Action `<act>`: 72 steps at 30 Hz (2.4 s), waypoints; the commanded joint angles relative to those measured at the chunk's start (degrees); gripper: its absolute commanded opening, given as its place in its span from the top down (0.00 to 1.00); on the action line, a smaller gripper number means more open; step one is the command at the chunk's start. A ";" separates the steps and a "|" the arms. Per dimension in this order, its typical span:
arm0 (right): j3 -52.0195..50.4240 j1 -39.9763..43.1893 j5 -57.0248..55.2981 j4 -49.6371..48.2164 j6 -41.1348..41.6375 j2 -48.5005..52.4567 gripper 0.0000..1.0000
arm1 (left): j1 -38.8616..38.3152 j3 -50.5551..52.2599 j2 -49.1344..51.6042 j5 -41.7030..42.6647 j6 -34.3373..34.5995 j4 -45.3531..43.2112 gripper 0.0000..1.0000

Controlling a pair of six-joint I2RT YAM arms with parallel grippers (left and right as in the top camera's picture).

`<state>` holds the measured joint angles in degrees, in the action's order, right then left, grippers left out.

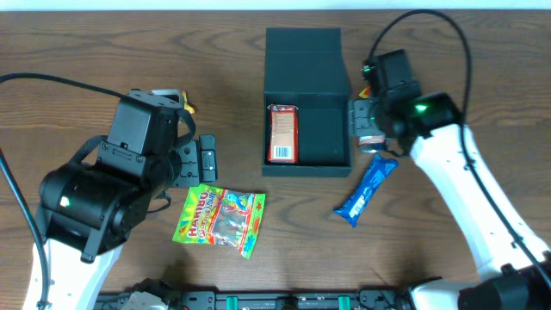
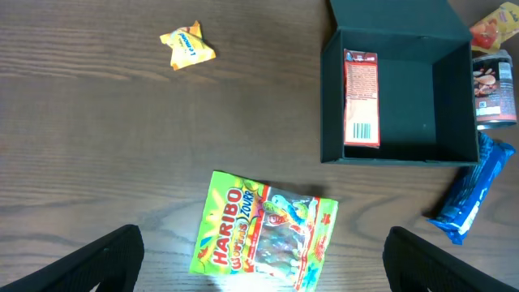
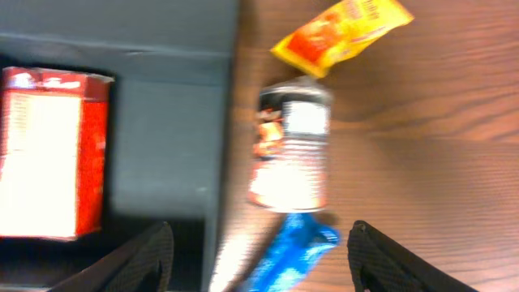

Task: Pack container
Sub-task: 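Grasp the Pringles can with the right gripper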

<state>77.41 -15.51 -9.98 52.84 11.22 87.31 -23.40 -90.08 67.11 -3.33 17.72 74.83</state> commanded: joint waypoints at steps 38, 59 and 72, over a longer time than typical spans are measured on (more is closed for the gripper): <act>0.04 11.30 16.24 -13.00 -13.38 25.07 0.05 | 0.22 -0.87 0.11 -0.02 -1.01 0.20 0.05; -0.26 11.26 16.22 -12.98 -12.35 26.97 0.30 | 0.22 -0.90 0.11 -0.02 -1.01 0.22 0.05; -0.26 11.21 15.32 -7.28 -11.43 15.41 0.36 | 0.22 -0.87 0.11 -0.02 -1.01 0.20 0.05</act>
<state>77.12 -3.55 5.65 45.08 -1.04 107.07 -23.40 -90.08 67.13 -3.33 17.72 74.81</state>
